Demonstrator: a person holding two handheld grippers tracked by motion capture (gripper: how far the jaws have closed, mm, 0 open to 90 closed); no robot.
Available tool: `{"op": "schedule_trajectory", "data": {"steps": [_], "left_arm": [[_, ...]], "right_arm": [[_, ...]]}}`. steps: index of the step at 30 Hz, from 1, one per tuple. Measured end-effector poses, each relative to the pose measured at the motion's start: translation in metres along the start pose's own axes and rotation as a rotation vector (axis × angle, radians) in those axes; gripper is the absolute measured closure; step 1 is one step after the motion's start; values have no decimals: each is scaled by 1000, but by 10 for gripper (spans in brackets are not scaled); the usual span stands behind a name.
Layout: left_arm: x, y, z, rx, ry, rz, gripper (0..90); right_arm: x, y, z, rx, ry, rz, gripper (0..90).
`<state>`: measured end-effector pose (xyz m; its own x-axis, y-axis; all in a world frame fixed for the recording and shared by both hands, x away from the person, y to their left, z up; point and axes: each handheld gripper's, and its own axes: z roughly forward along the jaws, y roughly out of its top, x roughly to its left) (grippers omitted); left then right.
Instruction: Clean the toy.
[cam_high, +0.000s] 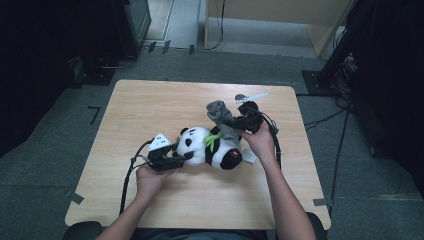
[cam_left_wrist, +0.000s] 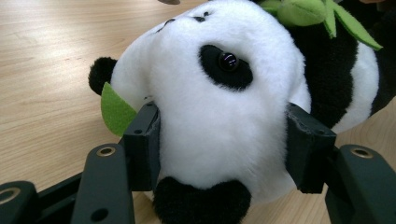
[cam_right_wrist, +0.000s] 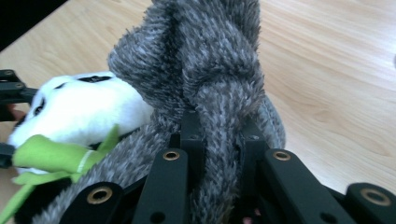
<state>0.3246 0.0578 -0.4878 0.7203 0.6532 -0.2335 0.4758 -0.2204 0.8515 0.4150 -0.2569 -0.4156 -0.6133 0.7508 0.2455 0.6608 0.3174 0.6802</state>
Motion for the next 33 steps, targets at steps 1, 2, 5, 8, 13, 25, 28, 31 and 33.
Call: {"op": "schedule_trajectory", "data": {"steps": [1,2,5,8,13,25,28,31,33], "left_arm": [[0,0,0,1,0,1,387],[0,0,0,2,0,3,387],[0,0,0,4,2,0,387],[0,1,0,3,3,-7,387],[1,3,0,4,0,-25,386],[2,10,1,23,-4,-46,386],[3,10,1,27,-7,-51,384],[4,10,2,28,-11,-57,384],[5,9,2,29,-15,-56,384]], "right_arm": [[0,0,-2,-2,-8,-2,789],[0,0,-4,-5,-5,9,792],[0,2,-12,-32,26,26,796],[7,4,-24,-71,44,14,798],[26,8,-47,-128,67,-37,797],[78,-4,-41,-76,143,-195,793],[90,-9,-28,-35,171,-242,793],[97,-16,-12,36,155,-325,792],[97,-23,-6,54,140,-392,795]]}}
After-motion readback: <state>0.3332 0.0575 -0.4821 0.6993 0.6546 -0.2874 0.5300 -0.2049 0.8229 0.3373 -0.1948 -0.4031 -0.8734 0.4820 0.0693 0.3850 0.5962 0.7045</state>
